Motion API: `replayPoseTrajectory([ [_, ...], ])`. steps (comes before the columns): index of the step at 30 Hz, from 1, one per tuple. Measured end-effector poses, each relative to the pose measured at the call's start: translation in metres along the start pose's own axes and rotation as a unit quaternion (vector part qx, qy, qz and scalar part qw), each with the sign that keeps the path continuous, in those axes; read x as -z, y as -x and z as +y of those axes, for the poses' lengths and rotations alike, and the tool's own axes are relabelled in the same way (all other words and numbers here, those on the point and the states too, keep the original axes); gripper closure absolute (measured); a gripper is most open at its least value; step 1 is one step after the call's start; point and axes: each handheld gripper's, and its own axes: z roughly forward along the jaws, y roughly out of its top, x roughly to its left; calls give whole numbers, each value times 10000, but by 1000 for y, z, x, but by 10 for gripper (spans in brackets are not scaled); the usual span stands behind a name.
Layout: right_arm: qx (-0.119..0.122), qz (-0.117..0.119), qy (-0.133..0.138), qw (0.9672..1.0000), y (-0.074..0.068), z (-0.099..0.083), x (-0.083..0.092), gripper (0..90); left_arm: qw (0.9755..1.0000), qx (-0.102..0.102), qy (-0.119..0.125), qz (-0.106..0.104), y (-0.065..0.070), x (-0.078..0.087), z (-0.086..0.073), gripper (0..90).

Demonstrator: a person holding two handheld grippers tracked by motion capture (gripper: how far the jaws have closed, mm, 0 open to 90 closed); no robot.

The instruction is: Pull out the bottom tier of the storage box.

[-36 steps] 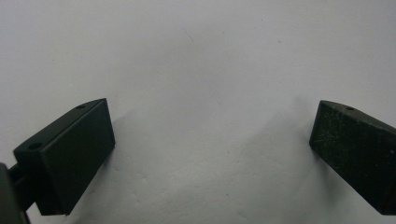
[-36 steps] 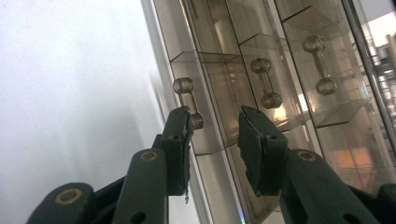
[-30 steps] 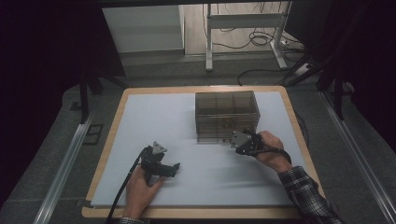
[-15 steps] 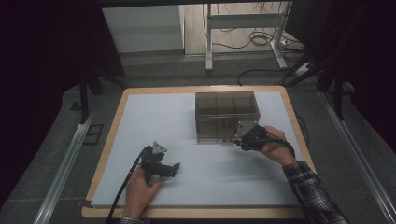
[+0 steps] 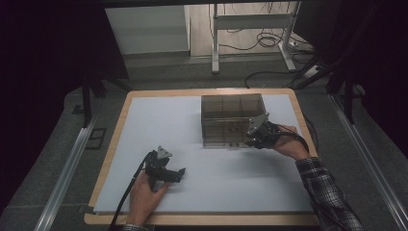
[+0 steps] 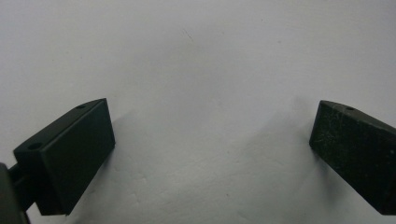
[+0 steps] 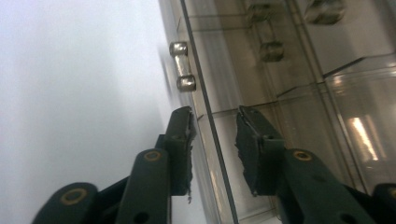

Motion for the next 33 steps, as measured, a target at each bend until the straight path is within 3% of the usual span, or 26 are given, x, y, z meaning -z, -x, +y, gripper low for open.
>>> replayPoseTrajectory([
  [8,70,505,-319,9982,16,-3,-15,767,10000,-2,1,-1,0,0,0,0],
  [14,181,838,-498,9951,22,-5,-22,796,10000,0,3,-1,0,0,0,0],
  [20,475,1009,-538,9923,25,-4,-24,863,10000,0,2,-1,0,0,0,0],
  [24,534,1203,-579,9896,27,-3,-25,874,10000,2,3,-1,0,0,0,0],
  [33,639,1237,-590,9885,20,1,-17,865,10000,-2,0,-1,0,0,0,0],
])
